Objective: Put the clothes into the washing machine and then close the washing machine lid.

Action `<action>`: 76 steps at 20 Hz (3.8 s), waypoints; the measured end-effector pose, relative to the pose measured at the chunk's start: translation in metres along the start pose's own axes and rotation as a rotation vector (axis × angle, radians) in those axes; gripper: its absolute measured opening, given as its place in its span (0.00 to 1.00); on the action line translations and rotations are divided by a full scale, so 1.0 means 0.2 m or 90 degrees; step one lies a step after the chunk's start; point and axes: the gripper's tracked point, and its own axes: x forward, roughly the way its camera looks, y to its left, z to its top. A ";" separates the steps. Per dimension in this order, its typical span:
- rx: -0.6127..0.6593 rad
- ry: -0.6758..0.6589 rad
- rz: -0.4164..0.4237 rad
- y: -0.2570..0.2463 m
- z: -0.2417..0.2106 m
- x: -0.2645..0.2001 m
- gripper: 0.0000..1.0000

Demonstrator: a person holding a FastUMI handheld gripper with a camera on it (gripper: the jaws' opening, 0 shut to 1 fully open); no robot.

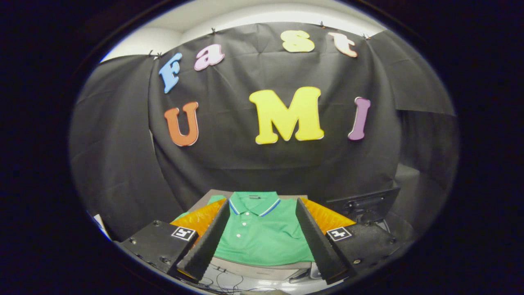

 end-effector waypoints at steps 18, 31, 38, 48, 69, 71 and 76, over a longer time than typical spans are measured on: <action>-0.061 0.238 -0.075 0.08 -0.58 0.69 1.00; -0.070 0.219 -0.028 0.00 -0.59 0.69 0.74; -0.024 0.201 0.066 -0.04 -0.55 0.67 0.14; 0.130 0.141 0.180 -0.05 -0.32 0.32 0.08; 0.099 -0.112 -0.083 -1.28 0.23 -0.78 0.07; 0.097 -0.109 -0.091 -1.39 0.22 -0.75 0.07; 0.101 -0.062 -0.075 -1.56 0.11 -0.56 0.07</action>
